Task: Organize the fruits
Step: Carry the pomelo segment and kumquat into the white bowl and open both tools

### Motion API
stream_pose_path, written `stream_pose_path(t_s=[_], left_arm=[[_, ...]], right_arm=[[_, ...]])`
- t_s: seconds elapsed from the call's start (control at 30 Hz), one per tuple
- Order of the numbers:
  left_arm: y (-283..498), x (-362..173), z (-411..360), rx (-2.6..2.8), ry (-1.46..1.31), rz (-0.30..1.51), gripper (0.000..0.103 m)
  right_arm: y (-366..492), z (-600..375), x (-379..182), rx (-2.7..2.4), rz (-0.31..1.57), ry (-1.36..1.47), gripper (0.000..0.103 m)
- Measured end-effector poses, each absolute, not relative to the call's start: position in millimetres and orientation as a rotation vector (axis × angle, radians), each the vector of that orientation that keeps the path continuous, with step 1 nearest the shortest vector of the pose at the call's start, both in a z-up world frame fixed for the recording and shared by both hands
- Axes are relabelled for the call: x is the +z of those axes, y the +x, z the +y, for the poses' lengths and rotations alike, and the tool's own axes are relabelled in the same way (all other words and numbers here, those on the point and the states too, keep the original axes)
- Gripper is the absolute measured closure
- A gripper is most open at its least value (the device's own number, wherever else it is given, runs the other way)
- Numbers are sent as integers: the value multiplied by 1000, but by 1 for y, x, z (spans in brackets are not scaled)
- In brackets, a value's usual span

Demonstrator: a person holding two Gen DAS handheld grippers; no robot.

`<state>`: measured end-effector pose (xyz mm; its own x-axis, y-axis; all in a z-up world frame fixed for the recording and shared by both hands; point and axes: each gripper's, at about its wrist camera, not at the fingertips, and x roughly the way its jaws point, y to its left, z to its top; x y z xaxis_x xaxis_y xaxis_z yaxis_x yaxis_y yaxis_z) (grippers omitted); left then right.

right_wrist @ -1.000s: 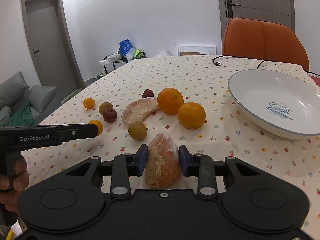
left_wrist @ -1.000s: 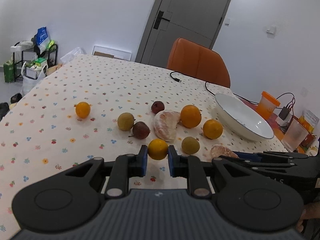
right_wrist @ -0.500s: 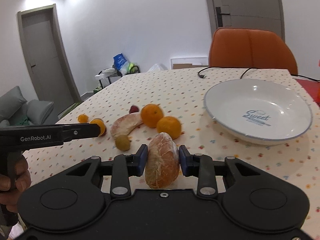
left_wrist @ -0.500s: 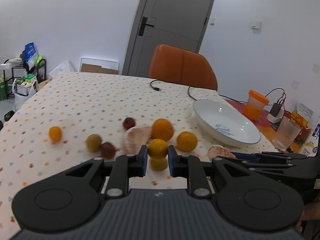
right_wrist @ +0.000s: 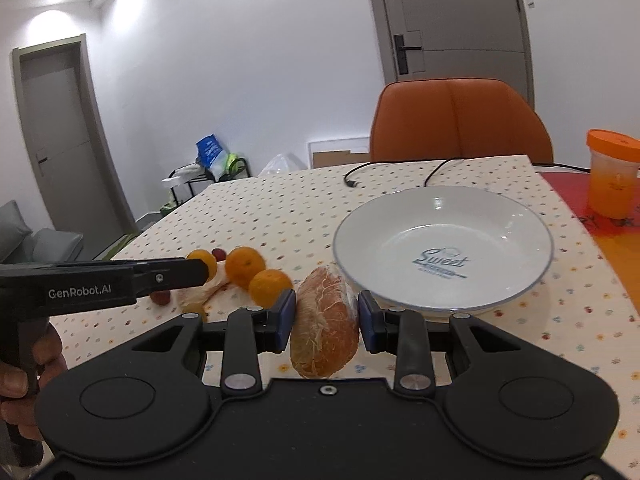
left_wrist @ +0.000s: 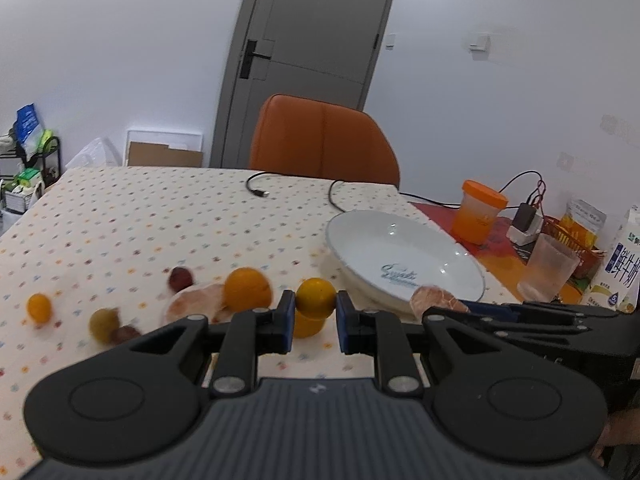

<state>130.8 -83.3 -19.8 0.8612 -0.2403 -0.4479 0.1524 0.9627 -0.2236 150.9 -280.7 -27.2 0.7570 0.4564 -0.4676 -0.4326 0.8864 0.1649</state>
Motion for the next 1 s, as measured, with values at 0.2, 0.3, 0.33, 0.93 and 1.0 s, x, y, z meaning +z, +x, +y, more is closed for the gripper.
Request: stream_pose_path(t_s=[0.2,0.3,0.33,0.93,1.0], left_arm=[[143,-15,-100,-234,-171,487,83],[150,-14,-106,-242,-165,488,83],[152,-14,-108,-246,-164,489,83],[201,-17,-147,-274,-132,518,83],[207,-21,-153,-278,-128,528,83]], right_arm=[[159,-295,-28,451,514,69,71],[162,-302,-27,439,506,76,71],[164,-305,-27,437,504,77,71],[202,-338,-38,351,505,145,71],[205,-340,-39,347,509,150,71]])
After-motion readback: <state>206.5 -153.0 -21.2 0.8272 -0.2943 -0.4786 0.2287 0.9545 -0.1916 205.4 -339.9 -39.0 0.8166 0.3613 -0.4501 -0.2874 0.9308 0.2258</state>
